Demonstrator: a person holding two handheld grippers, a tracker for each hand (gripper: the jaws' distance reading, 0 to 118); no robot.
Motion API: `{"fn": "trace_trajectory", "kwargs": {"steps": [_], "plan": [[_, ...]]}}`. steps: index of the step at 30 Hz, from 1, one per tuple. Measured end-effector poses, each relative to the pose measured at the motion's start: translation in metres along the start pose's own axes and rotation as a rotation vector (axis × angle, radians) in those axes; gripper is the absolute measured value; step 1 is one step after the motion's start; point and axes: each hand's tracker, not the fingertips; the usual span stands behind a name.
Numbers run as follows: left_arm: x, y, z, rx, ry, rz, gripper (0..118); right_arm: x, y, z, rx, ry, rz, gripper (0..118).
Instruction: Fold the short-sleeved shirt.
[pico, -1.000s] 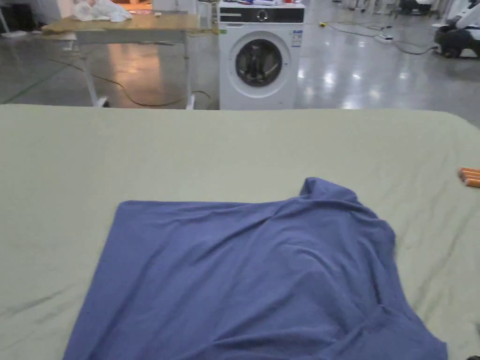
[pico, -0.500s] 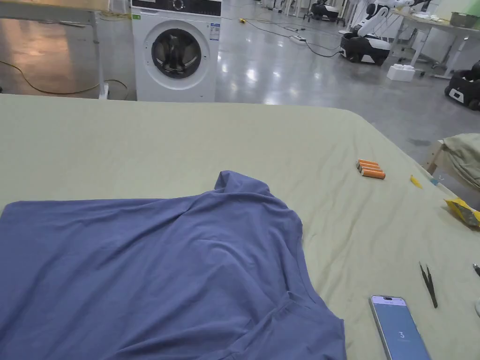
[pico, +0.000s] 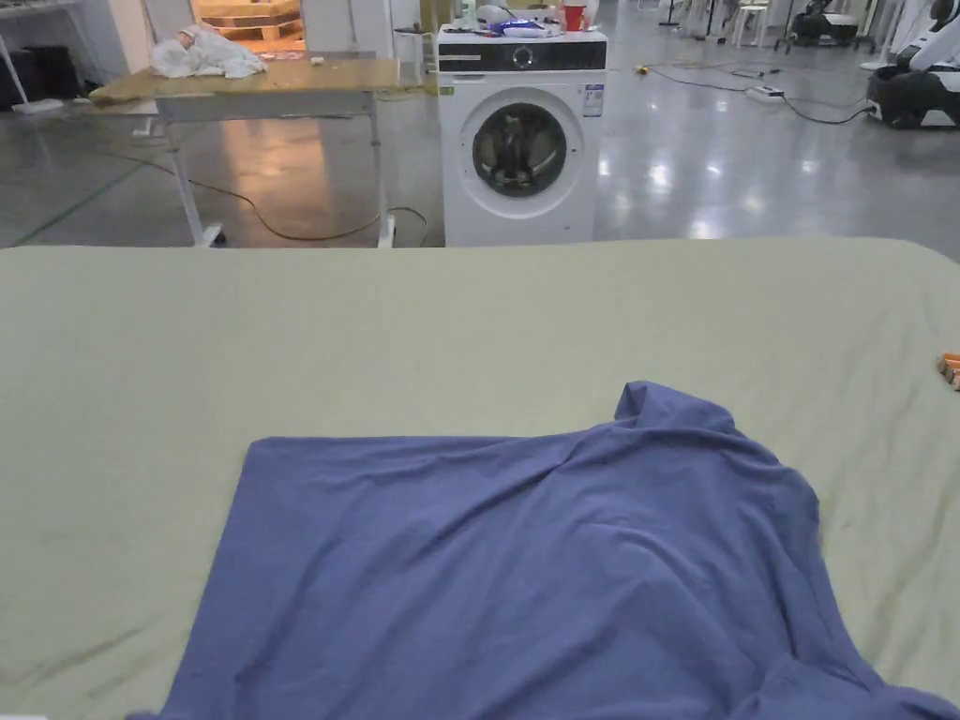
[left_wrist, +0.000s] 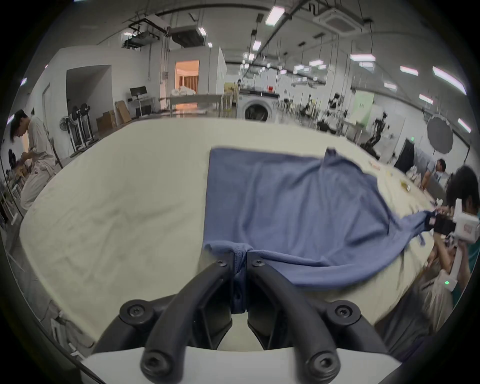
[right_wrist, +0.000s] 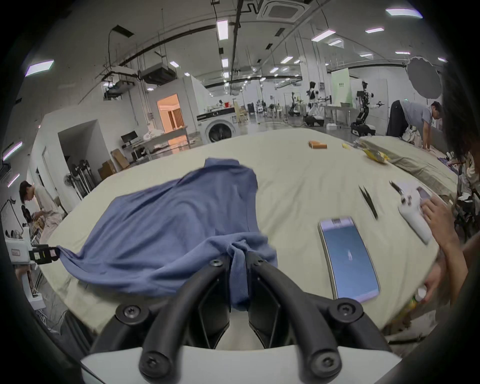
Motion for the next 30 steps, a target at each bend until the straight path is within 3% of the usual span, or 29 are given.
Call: {"fn": "trace_trajectory", "kwargs": {"steps": [2, 5, 7, 13, 14, 15, 16, 17, 18, 19, 22, 25, 30], "plan": [[-0.014, 0.03, -0.025, 0.004, -0.03, 0.025, 5, -0.001, 0.026, -0.036, -0.026, -0.044, -0.003, 7], [-0.044, 0.069, -0.075, -0.024, -0.105, 0.122, 5, 0.003, 0.055, -0.089, -0.041, -0.004, -0.025, 7], [-0.06, 0.096, -0.114, -0.061, -0.083, 0.201, 5, -0.001, 0.074, -0.126, -0.083, -0.015, -0.001, 7], [-0.062, 0.131, -0.186, -0.166, -0.036, 0.207, 5, 0.0, 0.099, -0.198, -0.218, -0.029, 0.032, 7], [-0.057, 0.129, -0.192, -0.172, -0.032, 0.188, 11, -0.001, 0.099, -0.202, -0.233, -0.041, 0.032, 15], [-0.054, 0.13, -0.2, -0.193, -0.021, 0.181, 22, -0.001, 0.098, -0.205, -0.237, -0.042, 0.037, 31], [-0.058, 0.129, -0.211, -0.213, -0.017, 0.175, 41, -0.002, 0.096, -0.206, -0.232, -0.052, 0.045, 50], [-0.051, 0.126, -0.215, -0.226, 0.012, 0.149, 72, -0.003, 0.095, -0.204, -0.224, -0.071, 0.067, 66], [-0.046, 0.123, -0.213, -0.221, 0.037, 0.121, 84, -0.002, 0.095, -0.201, -0.222, -0.074, 0.086, 66], [-0.042, 0.117, -0.203, -0.187, 0.04, 0.081, 86, 0.0, 0.095, -0.196, -0.211, -0.067, 0.099, 66], [-0.034, 0.1, -0.154, -0.041, 0.039, 0.019, 86, 0.0, 0.102, -0.168, -0.117, -0.029, 0.082, 66], [-0.031, 0.083, -0.081, 0.131, -0.015, 0.027, 86, -0.011, 0.11, -0.123, 0.022, 0.096, 0.067, 66], [0.025, 0.017, 0.037, 0.432, 0.014, -0.156, 86, -0.045, 0.097, -0.033, 0.225, 0.202, 0.087, 66]]}}
